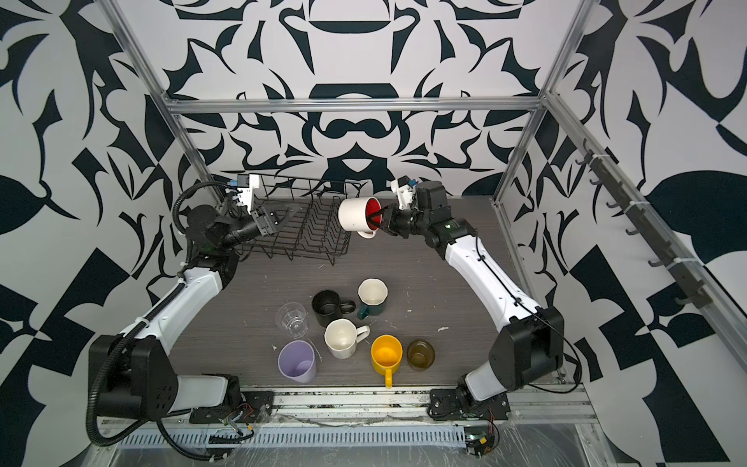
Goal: Load cups into a dish rack
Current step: Pick up the cup from the center of the table.
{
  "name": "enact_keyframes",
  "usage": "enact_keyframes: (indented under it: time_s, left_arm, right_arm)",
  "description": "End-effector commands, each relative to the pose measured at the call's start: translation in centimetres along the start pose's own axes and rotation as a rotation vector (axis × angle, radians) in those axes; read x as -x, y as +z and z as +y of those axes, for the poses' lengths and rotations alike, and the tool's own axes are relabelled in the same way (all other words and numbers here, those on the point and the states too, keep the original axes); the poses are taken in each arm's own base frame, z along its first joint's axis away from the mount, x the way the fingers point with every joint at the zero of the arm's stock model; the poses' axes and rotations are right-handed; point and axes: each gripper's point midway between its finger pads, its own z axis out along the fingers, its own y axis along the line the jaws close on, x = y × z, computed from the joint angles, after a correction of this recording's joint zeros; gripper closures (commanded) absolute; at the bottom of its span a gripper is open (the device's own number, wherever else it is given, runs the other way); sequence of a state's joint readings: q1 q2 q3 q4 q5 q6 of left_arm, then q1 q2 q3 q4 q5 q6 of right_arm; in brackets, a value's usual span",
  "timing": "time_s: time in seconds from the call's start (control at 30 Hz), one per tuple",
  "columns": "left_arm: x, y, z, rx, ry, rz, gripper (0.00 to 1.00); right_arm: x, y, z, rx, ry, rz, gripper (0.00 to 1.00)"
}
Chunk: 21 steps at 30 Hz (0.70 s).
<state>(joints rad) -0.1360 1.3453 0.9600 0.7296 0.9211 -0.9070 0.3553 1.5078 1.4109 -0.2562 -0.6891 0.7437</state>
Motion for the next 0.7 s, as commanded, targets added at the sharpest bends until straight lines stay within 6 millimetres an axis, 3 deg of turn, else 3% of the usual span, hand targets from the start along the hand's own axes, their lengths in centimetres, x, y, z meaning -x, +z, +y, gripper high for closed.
enact_keyframes:
  time_s: [0.0, 0.4, 0.67]
  left_arm:
    - [-0.6, 0.3, -0.9, -0.037, 0.106, 0.003, 0.0]
    - [-2.8, -0.6, -3.4, -0.135, 0.407, -0.049, 0.01]
    - [-3.4, -0.8, -4.5, -0.208, 0.491, -0.061, 0.01]
  right_arm:
    - [2.5, -1.9, 7.3, 0.201, -0.115, -0.079, 1.0]
    - [1.2, 0.3, 9.7, 0.272, -0.124, -0.009, 1.0]
    - [-0.5, 1.5, 10.8, 0.312, -0.141, 0.055, 1.0]
